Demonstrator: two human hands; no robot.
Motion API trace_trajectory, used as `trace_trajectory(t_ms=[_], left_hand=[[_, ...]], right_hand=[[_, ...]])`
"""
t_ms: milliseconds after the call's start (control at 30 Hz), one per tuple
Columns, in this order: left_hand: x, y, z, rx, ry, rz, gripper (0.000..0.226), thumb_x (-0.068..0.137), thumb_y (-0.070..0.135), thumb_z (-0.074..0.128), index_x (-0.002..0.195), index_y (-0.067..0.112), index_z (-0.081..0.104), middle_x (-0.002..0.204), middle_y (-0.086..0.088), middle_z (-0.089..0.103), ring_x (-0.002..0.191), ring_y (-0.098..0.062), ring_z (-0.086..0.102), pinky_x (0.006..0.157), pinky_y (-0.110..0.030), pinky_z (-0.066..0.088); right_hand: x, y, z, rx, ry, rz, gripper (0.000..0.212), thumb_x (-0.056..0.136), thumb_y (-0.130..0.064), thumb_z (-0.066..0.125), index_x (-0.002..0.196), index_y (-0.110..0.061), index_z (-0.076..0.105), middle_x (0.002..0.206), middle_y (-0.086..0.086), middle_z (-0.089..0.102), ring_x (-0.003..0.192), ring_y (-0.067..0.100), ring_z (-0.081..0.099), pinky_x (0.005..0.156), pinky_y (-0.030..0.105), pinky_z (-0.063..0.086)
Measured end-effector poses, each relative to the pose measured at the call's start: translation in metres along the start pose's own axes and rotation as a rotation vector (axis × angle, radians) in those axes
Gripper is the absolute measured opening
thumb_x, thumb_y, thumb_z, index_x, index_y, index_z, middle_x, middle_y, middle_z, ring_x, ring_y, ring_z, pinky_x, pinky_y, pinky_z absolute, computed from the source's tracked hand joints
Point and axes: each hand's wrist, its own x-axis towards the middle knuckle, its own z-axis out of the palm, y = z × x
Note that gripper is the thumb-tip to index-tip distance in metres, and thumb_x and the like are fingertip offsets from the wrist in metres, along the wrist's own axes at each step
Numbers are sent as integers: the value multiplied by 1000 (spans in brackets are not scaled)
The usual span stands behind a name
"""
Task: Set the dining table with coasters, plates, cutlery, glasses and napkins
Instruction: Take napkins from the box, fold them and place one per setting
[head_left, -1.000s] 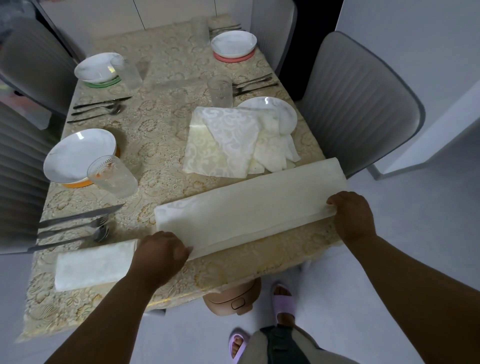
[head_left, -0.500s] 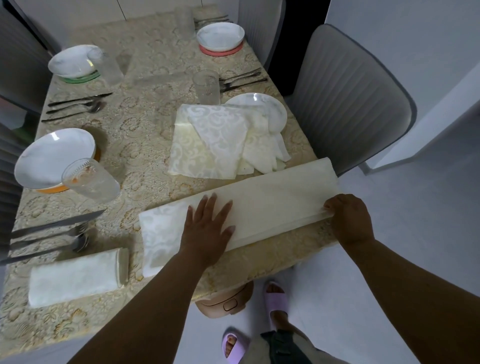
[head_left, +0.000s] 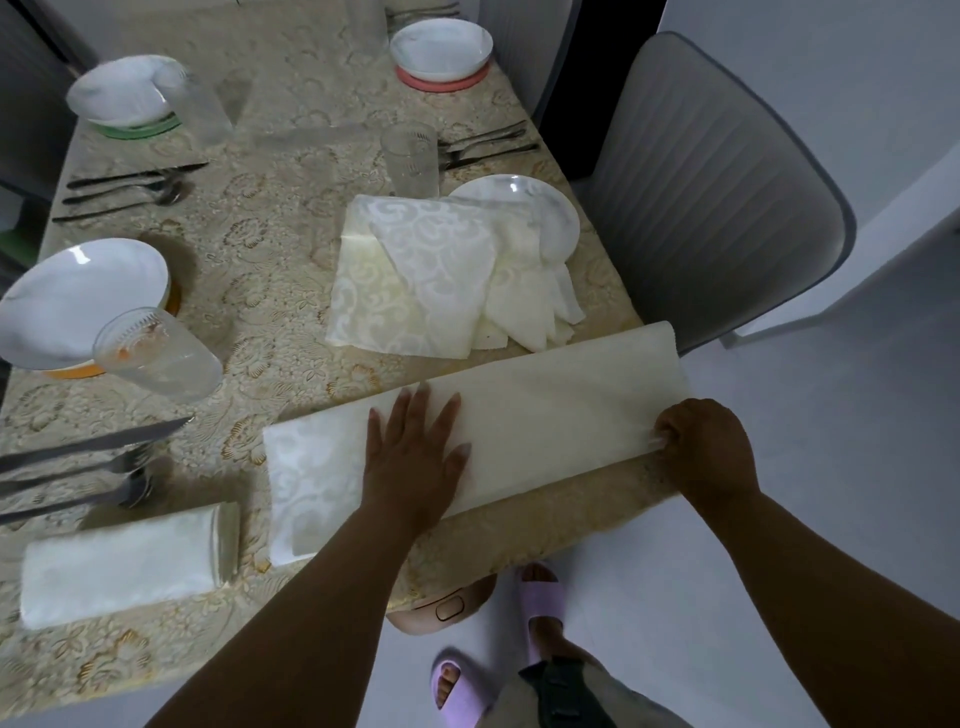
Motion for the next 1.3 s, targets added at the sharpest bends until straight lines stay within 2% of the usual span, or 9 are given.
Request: trace_trajectory(t_ms=[100,200,300,433,567,767,900,1067,1300], left_hand=[[-1,-1,10,5,0,-24,69,86,65,-2,150,40,-9,161,-2,-12,148,-21,-15,118,-50,-10],[-2,1,14,12,37,-26,67,89,66,4,151,41,-7,162,-3,-8,148,-22,-13,118,-50,-8],[-3,1,17,12,67,-21,67,91,66,9,151,40,-4,162,-4,-5,148,-23,-10,118,-50,-6],[-2,1,21,29,93,-21,68,93,63,15,153,33,10,162,-7,7,149,-24,-1,117,-53,3],[-2,-9,21,29,95,-18,72,90,68,15,153,35,5,162,-3,2,149,-21,-6,118,-49,-1],[-10,-34,15,28,95,-117,75,90,69,10,154,32,4,162,-5,6,149,-22,-4,119,-46,-2],[-17,-48,12,31,121,-184,74,91,66,14,154,28,14,160,-8,15,149,-27,7,119,-50,8],[-24,-70,10,32,127,-282,74,91,64,15,154,26,15,161,-10,12,148,-29,9,117,-53,12],[-26,-73,7,42,70,-347,75,88,62,-3,154,28,6,162,-8,2,149,-27,0,118,-50,2]], right_hand=[[6,-29,-4,-2,96,14,20,65,4,66,82,-2,73,84,16,70,80,35,64,83,46,49],[14,-88,7,109,76,-115,33,76,-16,49,99,-5,71,98,14,70,92,32,65,89,43,48],[20,-146,30,132,-78,-354,42,86,-25,42,118,-9,65,117,12,66,109,28,63,95,42,47],[29,-167,58,22,-371,-440,60,93,-37,19,145,-14,36,151,8,36,142,24,28,116,43,19],[32,-151,66,-53,-421,-417,59,96,-45,20,149,-20,28,155,4,27,145,22,21,117,46,17],[48,-94,53,-150,-435,-287,68,91,-58,0,152,-28,-6,160,-3,-8,146,12,-13,119,39,-6],[60,-46,44,-205,-435,-131,77,84,-65,-10,151,-26,-10,160,1,-8,145,13,-14,119,38,-7],[62,-21,33,-172,-415,38,80,84,-66,-3,151,-24,-10,160,3,-11,147,17,-11,119,39,-4],[54,-50,37,-260,-390,124,84,80,-60,-15,151,-14,-11,160,9,-10,147,20,-12,118,43,-10]])
